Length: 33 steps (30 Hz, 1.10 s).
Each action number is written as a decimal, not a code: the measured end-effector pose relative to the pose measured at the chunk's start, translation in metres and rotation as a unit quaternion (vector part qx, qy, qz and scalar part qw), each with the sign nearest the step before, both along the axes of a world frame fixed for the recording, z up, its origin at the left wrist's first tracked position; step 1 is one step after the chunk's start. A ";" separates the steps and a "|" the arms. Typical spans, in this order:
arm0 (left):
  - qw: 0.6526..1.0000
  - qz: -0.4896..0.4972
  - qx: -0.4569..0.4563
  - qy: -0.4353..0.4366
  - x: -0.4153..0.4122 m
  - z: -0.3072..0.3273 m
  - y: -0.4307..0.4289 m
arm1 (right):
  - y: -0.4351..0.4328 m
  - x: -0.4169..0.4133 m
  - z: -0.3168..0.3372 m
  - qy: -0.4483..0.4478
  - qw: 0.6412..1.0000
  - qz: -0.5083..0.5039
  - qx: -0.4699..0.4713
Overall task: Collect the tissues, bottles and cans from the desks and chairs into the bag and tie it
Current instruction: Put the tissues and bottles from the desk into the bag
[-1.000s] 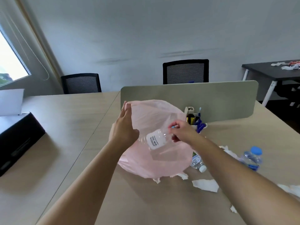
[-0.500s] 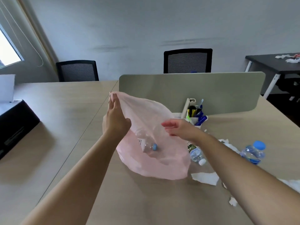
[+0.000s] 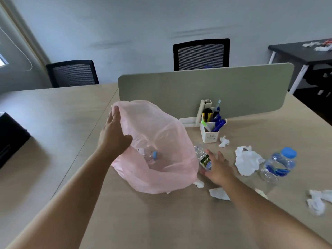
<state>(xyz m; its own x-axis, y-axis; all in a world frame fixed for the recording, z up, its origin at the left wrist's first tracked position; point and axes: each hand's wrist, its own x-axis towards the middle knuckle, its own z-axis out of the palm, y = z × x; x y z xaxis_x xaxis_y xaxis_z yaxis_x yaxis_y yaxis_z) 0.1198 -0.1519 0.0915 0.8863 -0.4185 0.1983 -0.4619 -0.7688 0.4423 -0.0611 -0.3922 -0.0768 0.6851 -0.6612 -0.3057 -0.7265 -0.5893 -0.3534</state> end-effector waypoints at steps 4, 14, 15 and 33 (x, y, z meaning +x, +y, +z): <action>0.998 -0.046 0.044 0.020 -0.010 -0.016 0.004 | -0.002 0.004 -0.003 -0.037 0.998 -0.037 0.043; 0.997 -0.080 0.013 0.018 -0.029 -0.001 0.006 | -0.045 -0.023 0.163 -0.145 0.902 -0.028 0.405; 0.996 -0.086 0.012 0.018 -0.030 -0.001 0.008 | -0.038 -0.020 0.170 -0.123 0.903 0.014 0.411; 0.996 -0.071 -0.028 0.047 -0.033 -0.016 0.030 | 0.103 0.079 0.075 -0.209 0.936 0.103 0.262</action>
<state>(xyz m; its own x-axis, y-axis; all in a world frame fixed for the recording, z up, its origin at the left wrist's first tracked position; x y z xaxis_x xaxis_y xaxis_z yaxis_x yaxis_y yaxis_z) 0.0867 -0.1220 0.0757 0.8350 -0.5314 0.1432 -0.5183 -0.6717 0.5294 0.0181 -0.2888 -0.0016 0.9138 -0.3363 -0.2278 -0.3498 -0.3667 -0.8620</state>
